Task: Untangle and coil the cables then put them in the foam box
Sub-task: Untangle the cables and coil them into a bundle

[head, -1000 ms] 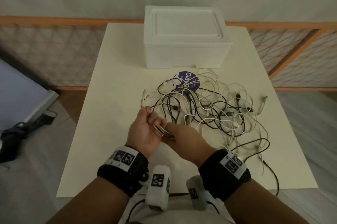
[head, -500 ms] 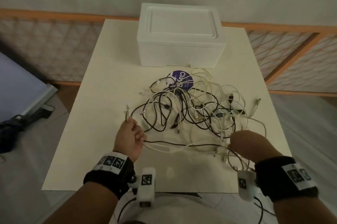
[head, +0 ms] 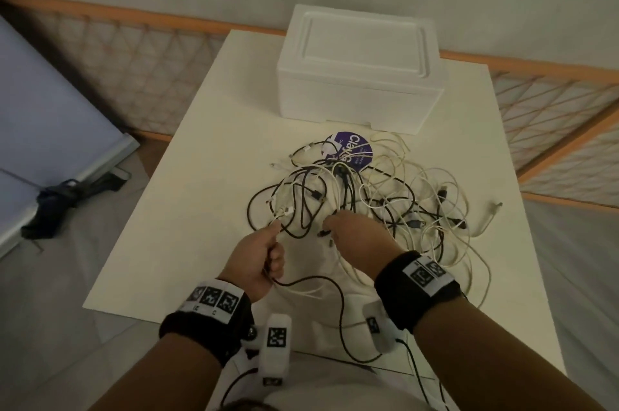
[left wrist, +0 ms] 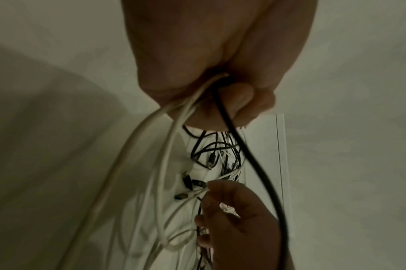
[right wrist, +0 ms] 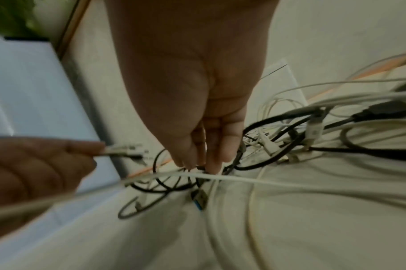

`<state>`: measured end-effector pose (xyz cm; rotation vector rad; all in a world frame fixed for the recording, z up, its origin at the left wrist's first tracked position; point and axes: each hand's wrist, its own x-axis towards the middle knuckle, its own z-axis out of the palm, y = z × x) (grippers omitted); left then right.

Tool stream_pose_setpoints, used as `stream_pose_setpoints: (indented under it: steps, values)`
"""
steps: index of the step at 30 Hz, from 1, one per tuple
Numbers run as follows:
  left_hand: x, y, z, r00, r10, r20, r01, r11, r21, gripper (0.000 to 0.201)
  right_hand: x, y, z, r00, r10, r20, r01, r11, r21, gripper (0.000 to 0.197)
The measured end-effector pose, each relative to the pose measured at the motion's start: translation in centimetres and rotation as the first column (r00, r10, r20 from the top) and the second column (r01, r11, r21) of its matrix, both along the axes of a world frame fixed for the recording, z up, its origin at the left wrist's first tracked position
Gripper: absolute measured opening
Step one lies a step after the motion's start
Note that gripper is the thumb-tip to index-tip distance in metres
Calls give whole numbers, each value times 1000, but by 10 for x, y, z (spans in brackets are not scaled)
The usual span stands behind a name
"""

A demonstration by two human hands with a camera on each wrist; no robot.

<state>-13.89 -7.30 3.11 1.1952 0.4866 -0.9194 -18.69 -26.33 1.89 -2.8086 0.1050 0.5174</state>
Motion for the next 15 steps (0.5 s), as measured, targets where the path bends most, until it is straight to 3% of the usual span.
stream_pose_setpoints:
  steps: [2,6,10,13,15]
  values:
    - [-3,1,2,999,-7,49,8,1000,-11,42,4,-1,-4,992,111,-59,-114,992,-49,33]
    - [-5,0,6,980,16,200,-1,997,-75,25,11,-6,-9,984,159,-79,-165,984,-69,32]
    - [1,-5,7,970,76,231,-50,992,-116,21,8,-12,-13,979,201,-23,-202,978,-59,32]
    - [4,-10,3,962,21,274,-13,999,-30,20,7,-16,-19,975,216,46,-215,976,-33,29]
    - [6,-17,2,975,5,223,1,1000,-29,19,8,-17,-15,975,181,128,-185,983,17,24]
